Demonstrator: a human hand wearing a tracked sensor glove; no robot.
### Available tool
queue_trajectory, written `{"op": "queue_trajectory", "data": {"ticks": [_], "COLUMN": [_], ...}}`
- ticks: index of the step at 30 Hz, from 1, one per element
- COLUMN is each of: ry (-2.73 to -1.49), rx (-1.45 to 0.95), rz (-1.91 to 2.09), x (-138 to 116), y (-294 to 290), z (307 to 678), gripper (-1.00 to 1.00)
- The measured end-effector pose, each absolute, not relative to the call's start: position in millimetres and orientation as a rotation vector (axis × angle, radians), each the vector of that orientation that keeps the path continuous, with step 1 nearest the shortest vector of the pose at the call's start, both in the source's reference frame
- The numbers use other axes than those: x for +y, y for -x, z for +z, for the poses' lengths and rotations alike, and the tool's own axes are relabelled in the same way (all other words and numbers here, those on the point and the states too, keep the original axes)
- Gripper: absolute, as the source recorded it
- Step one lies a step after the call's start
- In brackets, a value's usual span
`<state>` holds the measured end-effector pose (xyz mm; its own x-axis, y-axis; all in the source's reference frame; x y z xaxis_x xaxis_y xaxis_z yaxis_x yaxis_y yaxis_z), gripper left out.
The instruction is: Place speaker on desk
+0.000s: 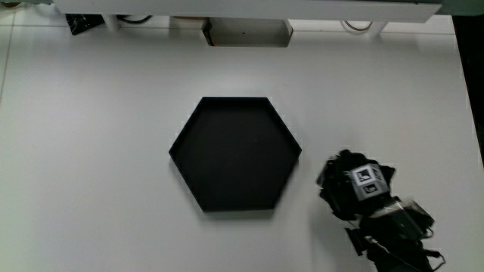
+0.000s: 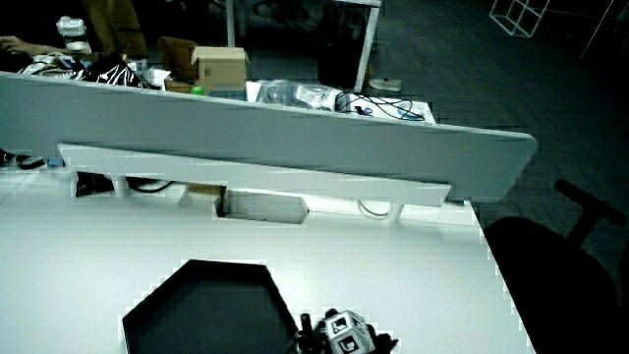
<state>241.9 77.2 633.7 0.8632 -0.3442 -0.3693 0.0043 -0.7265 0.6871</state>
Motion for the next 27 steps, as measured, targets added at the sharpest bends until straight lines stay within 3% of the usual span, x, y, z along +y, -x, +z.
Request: {"op": "queue_trajectory", "data": {"ticks": [4,5,22,27], "ry": [-2.213,-2.136,-2.080,-2.063], "rx": [-0.170,-0.150,-0.130,-0.085], "rz": [-0.654,-0.653,-0.669,-0.604], "x": [85.5,90.4,94.6,96.9], "y": [-250.9,-254.7,-253.1,-257.6], "z": [662.4,685.6,689.5,694.8], "gripper": [0.00,0.00,0.00,-0.19]}}
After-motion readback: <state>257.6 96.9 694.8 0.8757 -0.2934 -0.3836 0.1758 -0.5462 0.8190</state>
